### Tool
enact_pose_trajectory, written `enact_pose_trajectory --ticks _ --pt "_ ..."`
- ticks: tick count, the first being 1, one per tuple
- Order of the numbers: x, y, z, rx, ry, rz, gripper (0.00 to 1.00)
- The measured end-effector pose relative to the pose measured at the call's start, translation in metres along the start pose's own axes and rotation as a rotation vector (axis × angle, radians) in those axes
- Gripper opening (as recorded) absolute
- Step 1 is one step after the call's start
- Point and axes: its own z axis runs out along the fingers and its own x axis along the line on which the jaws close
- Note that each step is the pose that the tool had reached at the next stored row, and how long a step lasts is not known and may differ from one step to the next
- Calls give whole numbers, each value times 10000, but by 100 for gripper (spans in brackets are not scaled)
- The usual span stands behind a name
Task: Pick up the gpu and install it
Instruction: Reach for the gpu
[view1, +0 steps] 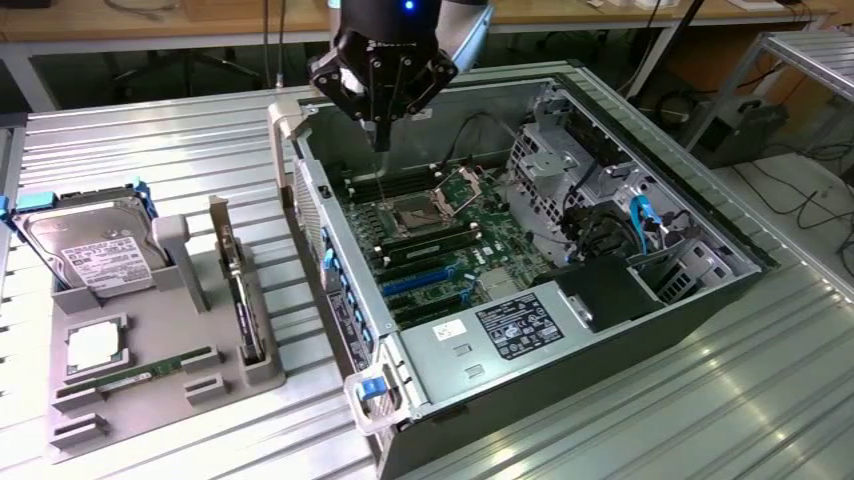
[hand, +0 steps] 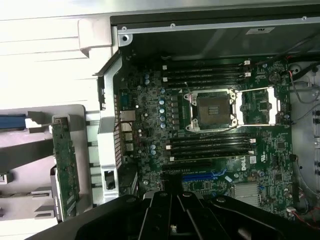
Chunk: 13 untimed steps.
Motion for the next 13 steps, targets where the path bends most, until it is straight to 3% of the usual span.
enact_pose_trajectory --ticks 3,13 --pt "139 -72 -6 -1 -8 0 11" --pt "452 -244 -22 -4 -42 -2 11"
